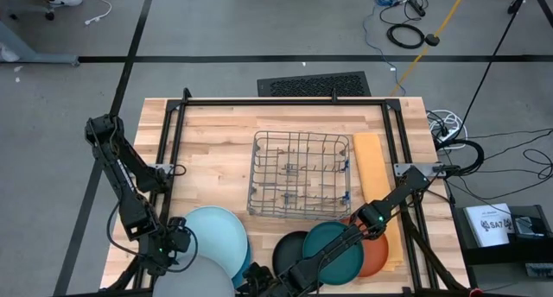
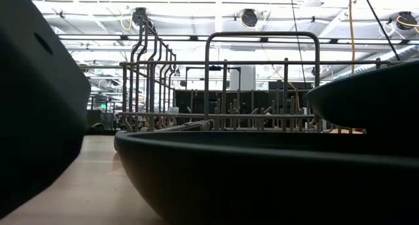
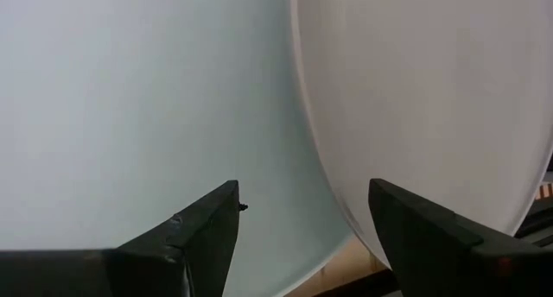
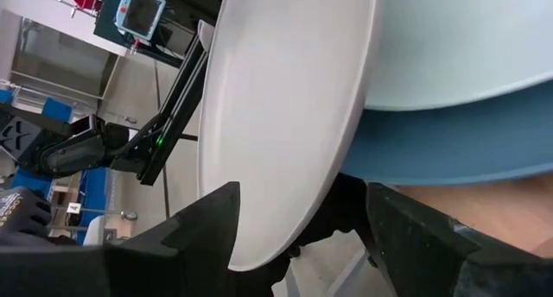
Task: Sort dishes
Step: Put the gray plate into the dish rack
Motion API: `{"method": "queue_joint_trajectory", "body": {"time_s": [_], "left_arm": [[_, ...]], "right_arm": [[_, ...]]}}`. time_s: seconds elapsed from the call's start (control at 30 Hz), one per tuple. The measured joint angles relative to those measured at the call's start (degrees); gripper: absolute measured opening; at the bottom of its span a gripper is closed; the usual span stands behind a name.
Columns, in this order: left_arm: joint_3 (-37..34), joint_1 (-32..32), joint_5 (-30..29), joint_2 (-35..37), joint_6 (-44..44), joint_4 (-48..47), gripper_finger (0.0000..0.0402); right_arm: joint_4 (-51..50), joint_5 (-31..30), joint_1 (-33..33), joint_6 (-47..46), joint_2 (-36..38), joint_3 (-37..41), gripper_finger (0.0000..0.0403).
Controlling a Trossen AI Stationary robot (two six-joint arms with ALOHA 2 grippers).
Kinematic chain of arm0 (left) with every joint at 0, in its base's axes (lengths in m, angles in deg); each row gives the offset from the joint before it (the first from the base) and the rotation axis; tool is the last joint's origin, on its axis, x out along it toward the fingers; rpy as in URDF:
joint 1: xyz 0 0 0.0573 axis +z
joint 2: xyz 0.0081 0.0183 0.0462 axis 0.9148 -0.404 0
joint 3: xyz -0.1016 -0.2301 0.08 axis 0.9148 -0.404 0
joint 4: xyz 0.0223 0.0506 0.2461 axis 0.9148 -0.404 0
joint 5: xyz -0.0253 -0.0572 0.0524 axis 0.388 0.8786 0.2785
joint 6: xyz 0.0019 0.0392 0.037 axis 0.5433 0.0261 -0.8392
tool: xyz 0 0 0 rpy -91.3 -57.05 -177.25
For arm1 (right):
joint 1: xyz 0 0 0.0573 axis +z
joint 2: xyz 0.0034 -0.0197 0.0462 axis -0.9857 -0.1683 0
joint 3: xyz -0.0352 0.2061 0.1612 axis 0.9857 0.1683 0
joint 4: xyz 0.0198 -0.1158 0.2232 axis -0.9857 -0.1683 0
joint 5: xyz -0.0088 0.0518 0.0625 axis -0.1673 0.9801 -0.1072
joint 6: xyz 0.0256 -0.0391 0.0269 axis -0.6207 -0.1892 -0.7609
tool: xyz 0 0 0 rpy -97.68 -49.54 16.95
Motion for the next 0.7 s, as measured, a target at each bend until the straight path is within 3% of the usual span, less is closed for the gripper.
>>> {"method": "queue_joint_trajectory", "body": {"time_s": [0.3,0.4,0.5,0.63,0.7], "left_arm": [[0.0,0.31,-3.23,-0.01,0.31,-0.48,0.0256],[0.0,1.52,-4.44,-0.61,0.05,-0.76,0.0245],[0.0,3.14,-6.01,-1.61,-0.74,-1.14,0.0201],[0.06,4.21,-5.83,-3.35,-1.26,-0.49,0.0099],[0.29,4.42,-5.51,-4.29,-1.63,-0.04,0.0042]], "right_arm": [[0.0,0.04,-1.62,-0.12,0.0,0.0,0.0246],[-0.18,1.19,-2.85,-0.15,0.0,0.0,0.022],[-1.05,2.12,-3.99,0.25,-0.02,-0.02,0.0152],[-2.73,3.27,-4.79,1.99,-0.09,-0.02,0.0033],[-3.93,3.58,-5.21,1.54,-0.25,0.09,0.0019]]}}
